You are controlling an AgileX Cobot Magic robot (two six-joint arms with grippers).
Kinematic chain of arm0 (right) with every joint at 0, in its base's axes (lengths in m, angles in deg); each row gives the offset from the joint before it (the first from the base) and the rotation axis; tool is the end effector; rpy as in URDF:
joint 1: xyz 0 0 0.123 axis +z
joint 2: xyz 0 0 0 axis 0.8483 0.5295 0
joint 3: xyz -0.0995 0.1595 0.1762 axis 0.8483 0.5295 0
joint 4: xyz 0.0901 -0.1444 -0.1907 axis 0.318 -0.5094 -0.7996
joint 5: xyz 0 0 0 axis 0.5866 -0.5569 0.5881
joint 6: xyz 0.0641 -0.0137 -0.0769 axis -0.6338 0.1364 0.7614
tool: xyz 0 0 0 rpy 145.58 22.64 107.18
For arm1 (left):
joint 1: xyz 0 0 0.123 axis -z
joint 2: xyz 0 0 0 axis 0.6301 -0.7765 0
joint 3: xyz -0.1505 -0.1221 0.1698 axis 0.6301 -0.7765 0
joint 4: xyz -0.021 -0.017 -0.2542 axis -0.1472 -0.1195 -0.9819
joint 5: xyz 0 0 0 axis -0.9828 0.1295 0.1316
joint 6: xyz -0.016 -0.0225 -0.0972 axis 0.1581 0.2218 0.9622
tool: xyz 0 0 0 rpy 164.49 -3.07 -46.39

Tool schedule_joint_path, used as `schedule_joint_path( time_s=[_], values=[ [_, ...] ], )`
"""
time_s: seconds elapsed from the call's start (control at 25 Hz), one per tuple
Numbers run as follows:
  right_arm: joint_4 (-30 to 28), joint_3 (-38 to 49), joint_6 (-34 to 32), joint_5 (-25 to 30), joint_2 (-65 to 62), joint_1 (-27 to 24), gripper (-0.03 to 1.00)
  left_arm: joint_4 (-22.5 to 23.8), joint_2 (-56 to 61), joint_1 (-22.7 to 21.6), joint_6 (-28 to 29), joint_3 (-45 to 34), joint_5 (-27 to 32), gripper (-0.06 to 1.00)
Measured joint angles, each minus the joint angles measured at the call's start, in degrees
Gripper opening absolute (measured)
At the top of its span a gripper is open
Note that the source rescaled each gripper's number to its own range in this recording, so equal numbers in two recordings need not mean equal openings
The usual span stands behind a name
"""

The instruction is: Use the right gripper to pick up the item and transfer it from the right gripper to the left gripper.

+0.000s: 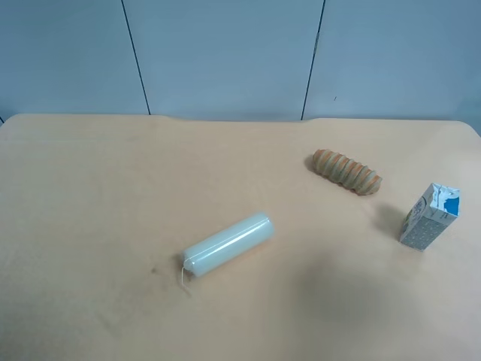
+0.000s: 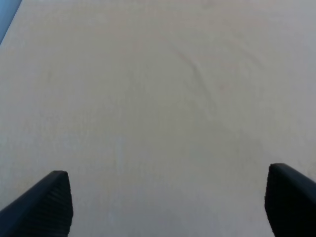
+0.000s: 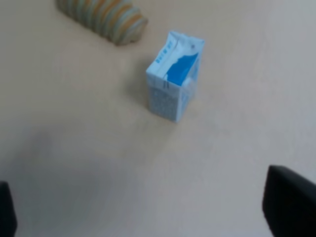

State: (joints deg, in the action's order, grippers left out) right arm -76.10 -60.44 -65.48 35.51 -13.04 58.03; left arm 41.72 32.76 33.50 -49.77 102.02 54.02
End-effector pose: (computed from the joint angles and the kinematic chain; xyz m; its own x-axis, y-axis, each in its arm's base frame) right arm 0.0815 0.0035 0.2916 -0.6876 0.0893 -0.7206 0.0365 0.9954 0.0885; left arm 0.0354 0.0001 0.2762 -0.4374 -0.0622 -0.8971 -0.0751 0.9966 -0.0325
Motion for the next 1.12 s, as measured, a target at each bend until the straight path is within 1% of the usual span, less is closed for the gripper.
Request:
schedule_joint_path(
  time_s=[0.16,0.28,0.36,0.52,0.64,0.8,0.92,1.0,1.12],
  values=[
    [-1.3,-7.6,-5.0,0.0,12.3,0.0,1.0,0.0,0.0,0.0,0.0,0.0,0.0,0.84],
    [-4.3,-13.1,-9.3,2.4,21.9,0.0,1.0,0.0,0.0,0.0,0.0,0.0,0.0,0.84],
    [-5.9,-16.0,-10.7,4.1,28.4,0.0,1.0,0.0,0.0,0.0,0.0,0.0,0.0,0.84],
    [-8.5,-21.3,-14.0,5.2,39.3,0.0,1.0,0.0,0.0,0.0,0.0,0.0,0.0,0.84],
    [-9.9,-23.9,-16.9,5.1,45.1,0.0,1.0,0.0,0.0,0.0,0.0,0.0,0.0,0.84],
    [-10.4,-24.2,-20.2,5.2,50.4,-0.2,1.0,0.0,0.0,0.0,0.0,0.0,0.0,0.84],
    [-9.3,-24.2,-21.0,5.3,53.3,-2.8,1.0,0.0,0.0,0.0,0.0,0.0,0.0,0.84],
    [-8.5,-24.2,-20.8,4.7,54.5,-5.8,1.0,0.0,0.0,0.0,0.0,0.0,0.0,0.84],
    [-5.9,-24.2,-18.2,4.3,55.8,-10.9,1.0,0.0,0.0,0.0,0.0,0.0,0.0,0.84]
  ],
)
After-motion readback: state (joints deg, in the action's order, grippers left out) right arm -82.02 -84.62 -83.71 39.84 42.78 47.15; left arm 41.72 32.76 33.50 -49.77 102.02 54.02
